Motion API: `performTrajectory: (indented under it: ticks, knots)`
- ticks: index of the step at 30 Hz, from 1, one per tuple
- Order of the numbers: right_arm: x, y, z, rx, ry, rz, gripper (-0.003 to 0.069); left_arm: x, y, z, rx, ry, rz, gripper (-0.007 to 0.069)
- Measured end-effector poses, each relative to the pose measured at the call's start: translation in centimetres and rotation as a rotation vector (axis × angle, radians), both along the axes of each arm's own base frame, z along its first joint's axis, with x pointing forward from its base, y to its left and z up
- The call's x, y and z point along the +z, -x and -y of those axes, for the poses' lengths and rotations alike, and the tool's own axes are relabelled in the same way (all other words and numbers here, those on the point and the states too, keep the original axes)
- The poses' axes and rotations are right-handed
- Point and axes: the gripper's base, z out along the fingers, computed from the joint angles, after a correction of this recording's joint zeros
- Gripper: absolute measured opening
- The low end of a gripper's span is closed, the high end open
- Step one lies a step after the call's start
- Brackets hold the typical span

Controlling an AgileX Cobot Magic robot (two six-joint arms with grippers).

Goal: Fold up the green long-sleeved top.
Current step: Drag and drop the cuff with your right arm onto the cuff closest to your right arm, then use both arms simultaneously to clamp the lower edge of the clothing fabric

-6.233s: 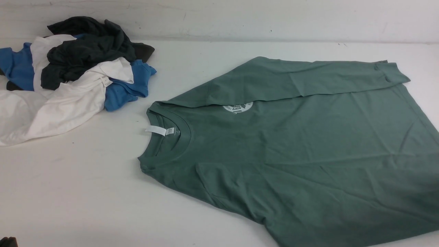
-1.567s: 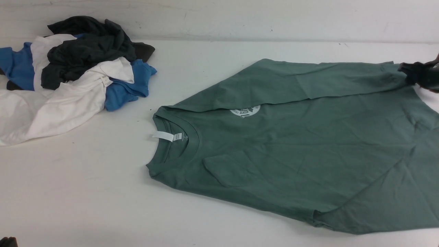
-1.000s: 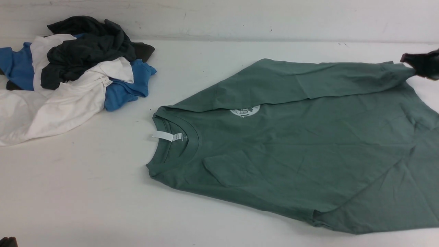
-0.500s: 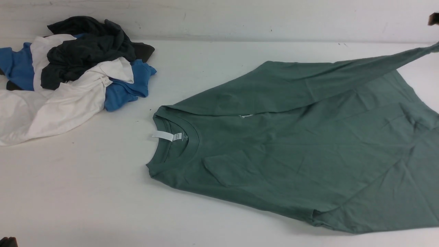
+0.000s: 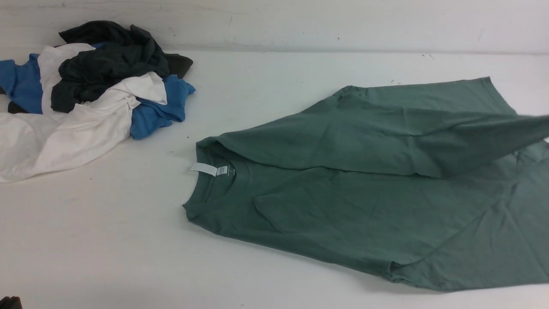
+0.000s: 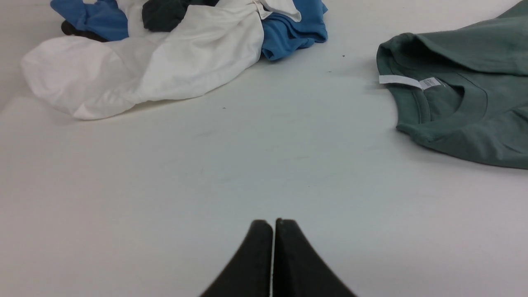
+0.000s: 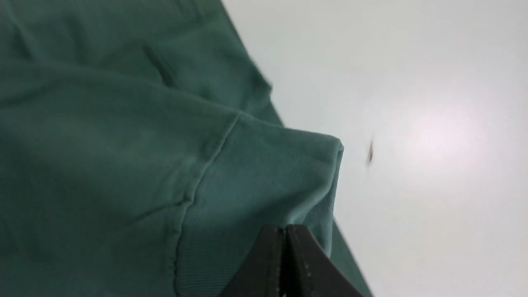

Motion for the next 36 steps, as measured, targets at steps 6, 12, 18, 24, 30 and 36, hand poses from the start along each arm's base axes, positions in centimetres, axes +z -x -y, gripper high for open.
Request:
performTrajectory:
  ticks: [6,12,18,24,30,36]
  knots:
    - [-6.5,2.1,-0.6,-0.008,-0.062,-0.216,0.0067,0.0,0.0,0.0,0.0,0.001,0.0,-0.0004]
    - [-6.0,1.9,0.3,0.002,0.032,-0.216,0.0248,0.0,0.0,0.0,0.0,0.001,0.0,-0.0004]
    - [-3.4,2.3,-0.1,-0.06,0.006,-0.119,0.0398,0.0,0.0,0.0,0.0,0.001,0.0,-0.0004]
    - [-0.9,5.3,-2.2,-0.034,-0.1,-0.049,0.0403,0.0,0.0,0.0,0.0,0.001,0.0,-0.0004]
    - [-0.8,10.5,-4.5,-0.038,-0.195,-0.06,0.0358,0.0,0.0,0.1,0.005,0.046,0.002,-0.0004]
    - [-2.8,15.5,-6.2,-0.019,-0.232,-0.132,0.0291,0.8,-0.1,1.4,0.066,0.87,0.014,-0.0004]
